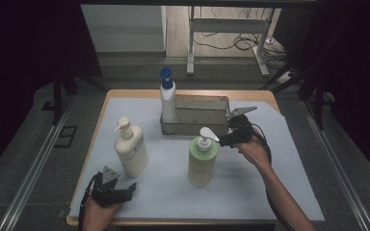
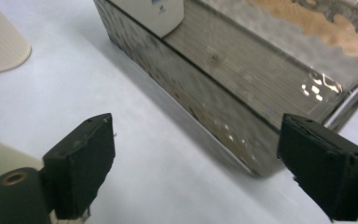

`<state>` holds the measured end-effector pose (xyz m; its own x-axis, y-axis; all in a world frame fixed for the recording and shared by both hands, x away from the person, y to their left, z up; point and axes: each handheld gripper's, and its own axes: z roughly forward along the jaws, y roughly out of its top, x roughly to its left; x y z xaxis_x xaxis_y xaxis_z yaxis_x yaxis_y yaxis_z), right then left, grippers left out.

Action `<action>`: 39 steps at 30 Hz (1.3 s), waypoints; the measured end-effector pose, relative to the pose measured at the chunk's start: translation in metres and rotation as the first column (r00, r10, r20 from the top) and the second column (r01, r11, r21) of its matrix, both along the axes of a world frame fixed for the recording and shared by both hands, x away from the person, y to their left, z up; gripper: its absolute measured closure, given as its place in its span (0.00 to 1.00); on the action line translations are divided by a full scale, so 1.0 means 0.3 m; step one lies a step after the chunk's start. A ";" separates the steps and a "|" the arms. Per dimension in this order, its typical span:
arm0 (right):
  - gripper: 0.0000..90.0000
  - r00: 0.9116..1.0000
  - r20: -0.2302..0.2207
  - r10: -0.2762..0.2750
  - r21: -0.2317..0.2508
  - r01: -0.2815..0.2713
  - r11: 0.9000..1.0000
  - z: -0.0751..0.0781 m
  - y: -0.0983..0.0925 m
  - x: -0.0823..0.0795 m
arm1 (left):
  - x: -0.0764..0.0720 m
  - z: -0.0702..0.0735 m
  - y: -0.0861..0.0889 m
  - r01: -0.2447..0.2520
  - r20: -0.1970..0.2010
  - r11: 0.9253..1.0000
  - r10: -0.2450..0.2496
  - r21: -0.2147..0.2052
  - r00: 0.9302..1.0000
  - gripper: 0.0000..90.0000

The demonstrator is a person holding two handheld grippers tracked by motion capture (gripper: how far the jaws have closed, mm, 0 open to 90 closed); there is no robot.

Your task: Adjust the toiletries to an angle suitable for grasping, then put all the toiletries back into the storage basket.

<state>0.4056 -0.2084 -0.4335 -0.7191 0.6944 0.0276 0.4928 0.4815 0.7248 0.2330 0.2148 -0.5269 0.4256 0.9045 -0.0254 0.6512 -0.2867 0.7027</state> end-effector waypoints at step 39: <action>0.03 0.993 -0.029 0.118 0.084 -0.115 0.990 -0.028 -0.122 -0.299 | -0.001 0.000 -0.001 -0.003 0.001 1.000 0.003 -0.001 1.000 0.13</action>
<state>0.3160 -0.2451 -0.4417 -0.7925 0.6003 0.1072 0.4620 0.4764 0.7481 0.2327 0.2145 -0.5271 0.4233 0.9056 -0.0261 0.6514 -0.2842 0.7035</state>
